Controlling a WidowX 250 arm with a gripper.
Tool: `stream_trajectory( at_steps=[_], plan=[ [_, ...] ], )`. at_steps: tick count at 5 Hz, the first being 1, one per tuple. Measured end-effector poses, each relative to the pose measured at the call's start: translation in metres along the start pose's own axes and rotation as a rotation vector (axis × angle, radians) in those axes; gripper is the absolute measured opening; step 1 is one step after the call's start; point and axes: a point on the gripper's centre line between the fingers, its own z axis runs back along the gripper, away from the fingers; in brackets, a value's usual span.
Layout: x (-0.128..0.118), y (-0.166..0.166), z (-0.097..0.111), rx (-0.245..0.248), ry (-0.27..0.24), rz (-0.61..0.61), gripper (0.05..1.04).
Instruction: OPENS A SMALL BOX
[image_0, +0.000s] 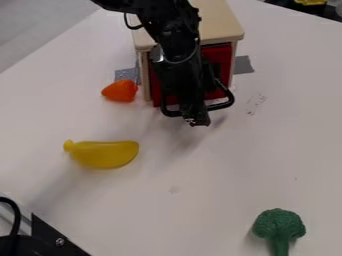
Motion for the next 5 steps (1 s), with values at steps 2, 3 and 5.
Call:
stream_trajectory(
  at_steps=[2, 3, 5],
  plan=[
    [0.002, 0.003, -0.005, 0.031, 0.01, 0.019, 0.603],
    [-0.001, 0.004, -0.004, 0.039, 0.028, 0.017, 0.34],
    [-0.002, 0.019, 0.008, 0.02, 0.052, 0.018, 0.235]
  ],
)
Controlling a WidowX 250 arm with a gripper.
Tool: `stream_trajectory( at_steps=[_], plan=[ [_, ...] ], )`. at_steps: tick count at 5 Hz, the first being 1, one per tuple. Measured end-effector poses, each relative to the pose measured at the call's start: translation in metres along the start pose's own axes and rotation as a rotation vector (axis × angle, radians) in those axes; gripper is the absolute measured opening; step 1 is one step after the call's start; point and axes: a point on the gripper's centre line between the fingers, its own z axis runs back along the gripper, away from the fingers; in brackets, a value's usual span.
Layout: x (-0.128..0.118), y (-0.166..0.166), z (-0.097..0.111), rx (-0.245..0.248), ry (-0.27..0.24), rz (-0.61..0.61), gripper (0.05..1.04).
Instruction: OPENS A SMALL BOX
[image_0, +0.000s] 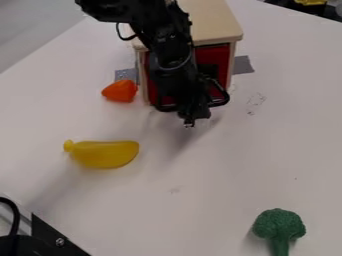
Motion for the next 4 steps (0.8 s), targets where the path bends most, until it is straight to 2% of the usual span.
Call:
stream_trajectory(
  at_steps=[4],
  plan=[
    [-0.007, 0.042, 0.008, 0.032, 0.027, -0.035, 0.235]
  ],
)
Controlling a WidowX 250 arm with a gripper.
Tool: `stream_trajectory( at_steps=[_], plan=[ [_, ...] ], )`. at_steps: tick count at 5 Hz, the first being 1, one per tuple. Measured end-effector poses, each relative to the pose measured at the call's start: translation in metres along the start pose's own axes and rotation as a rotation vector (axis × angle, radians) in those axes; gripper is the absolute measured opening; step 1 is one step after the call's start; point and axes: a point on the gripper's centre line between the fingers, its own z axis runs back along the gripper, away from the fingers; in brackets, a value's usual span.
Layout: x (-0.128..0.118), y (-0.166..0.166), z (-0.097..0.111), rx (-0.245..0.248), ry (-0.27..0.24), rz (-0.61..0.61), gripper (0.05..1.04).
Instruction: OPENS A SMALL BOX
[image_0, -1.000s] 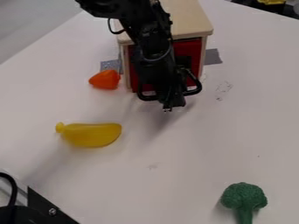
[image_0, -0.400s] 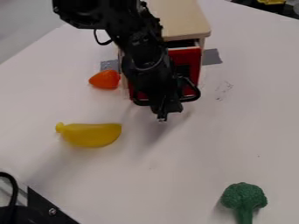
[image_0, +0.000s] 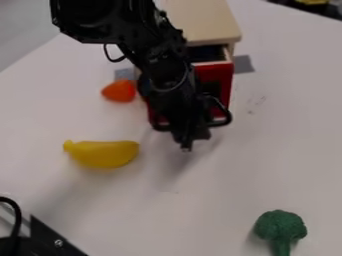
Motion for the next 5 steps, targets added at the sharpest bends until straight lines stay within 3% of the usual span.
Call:
stream_trajectory(
  at_steps=[4, 5],
  plan=[
    [-0.003, 0.022, 0.009, -0.006, 0.014, -0.035, 0.235],
    [-0.004, 0.024, 0.01, -0.007, 0.016, -0.046, 0.277]
  ],
)
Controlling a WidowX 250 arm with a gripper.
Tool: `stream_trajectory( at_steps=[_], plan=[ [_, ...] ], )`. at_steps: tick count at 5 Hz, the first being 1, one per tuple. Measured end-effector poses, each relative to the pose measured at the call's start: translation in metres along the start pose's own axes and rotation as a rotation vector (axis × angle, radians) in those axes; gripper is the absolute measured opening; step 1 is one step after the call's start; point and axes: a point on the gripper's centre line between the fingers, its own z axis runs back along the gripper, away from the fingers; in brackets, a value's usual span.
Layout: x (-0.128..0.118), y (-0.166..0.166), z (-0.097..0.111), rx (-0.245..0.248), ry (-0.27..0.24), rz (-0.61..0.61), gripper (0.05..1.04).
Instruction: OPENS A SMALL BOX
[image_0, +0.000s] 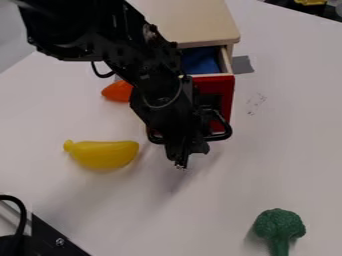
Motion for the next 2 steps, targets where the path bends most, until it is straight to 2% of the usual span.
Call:
stream_trajectory(
  at_steps=[1, 2],
  plan=[
    [-0.007, 0.011, -0.001, 0.052, 0.017, -0.102, 0.539],
    [-0.018, -0.001, 0.007, 0.027, 0.053, -0.124, 0.871]
  ],
)
